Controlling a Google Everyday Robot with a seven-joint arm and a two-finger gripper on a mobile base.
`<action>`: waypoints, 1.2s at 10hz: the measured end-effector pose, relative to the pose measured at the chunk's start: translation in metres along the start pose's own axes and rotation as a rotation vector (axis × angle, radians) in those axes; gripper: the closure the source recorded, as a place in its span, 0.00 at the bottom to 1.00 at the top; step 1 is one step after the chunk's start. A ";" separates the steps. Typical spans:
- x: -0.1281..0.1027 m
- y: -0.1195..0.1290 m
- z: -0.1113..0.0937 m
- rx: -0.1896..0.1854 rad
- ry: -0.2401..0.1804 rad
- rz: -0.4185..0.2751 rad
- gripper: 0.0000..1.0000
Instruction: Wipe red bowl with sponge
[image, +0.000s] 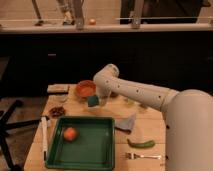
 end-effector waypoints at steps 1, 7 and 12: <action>-0.005 -0.007 -0.002 0.014 -0.005 -0.008 0.81; -0.017 -0.041 0.008 0.054 0.032 -0.022 0.81; -0.041 -0.076 0.019 0.086 0.093 -0.071 0.81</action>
